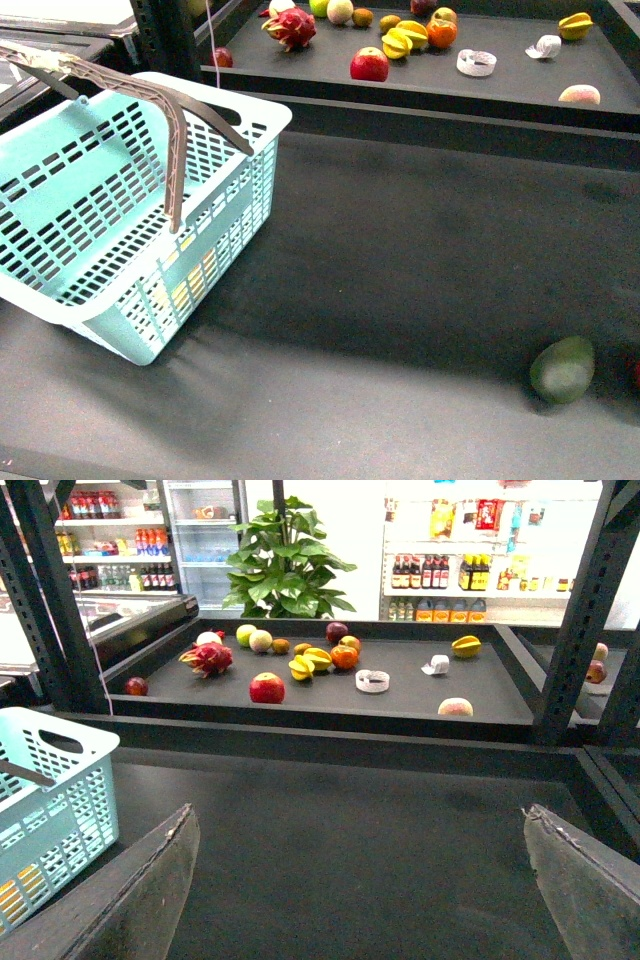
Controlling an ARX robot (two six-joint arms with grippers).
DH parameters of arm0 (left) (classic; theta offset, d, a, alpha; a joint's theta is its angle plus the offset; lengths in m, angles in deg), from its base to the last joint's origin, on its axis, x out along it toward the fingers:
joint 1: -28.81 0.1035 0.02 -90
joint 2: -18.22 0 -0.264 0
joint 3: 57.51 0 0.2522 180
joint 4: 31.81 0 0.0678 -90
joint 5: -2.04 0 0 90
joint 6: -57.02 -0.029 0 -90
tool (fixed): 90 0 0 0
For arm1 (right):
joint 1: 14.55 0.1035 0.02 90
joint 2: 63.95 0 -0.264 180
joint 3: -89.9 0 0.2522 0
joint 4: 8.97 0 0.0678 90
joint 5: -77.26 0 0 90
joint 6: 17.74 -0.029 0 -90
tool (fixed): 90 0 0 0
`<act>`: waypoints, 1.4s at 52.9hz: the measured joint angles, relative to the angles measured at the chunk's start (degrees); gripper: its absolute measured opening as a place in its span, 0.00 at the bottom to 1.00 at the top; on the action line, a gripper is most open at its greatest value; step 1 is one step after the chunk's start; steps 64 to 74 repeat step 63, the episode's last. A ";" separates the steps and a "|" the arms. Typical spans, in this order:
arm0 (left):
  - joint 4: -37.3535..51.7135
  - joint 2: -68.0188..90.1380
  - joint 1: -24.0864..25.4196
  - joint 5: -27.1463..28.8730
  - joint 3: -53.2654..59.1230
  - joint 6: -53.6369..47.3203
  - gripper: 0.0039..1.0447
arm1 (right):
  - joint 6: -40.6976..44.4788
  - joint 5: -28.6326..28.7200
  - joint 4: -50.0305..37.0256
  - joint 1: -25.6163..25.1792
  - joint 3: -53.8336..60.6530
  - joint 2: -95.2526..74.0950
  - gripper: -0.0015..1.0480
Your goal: Pick mango with right arm and hold basket with left
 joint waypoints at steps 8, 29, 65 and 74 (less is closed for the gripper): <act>-5.20 -5.64 0.00 0.00 0.02 0.00 0.04 | 0.00 0.00 0.00 0.00 0.00 0.00 0.92; -16.04 -16.83 0.00 0.00 0.02 -0.02 0.04 | 0.00 0.00 0.00 0.00 0.00 0.00 0.92; -32.20 -32.57 0.00 0.00 0.02 -0.02 0.04 | 0.00 0.00 0.00 0.00 0.00 0.00 0.92; -32.20 -32.57 0.00 0.00 0.02 -0.02 0.04 | 0.00 0.00 0.00 0.00 0.00 0.00 0.92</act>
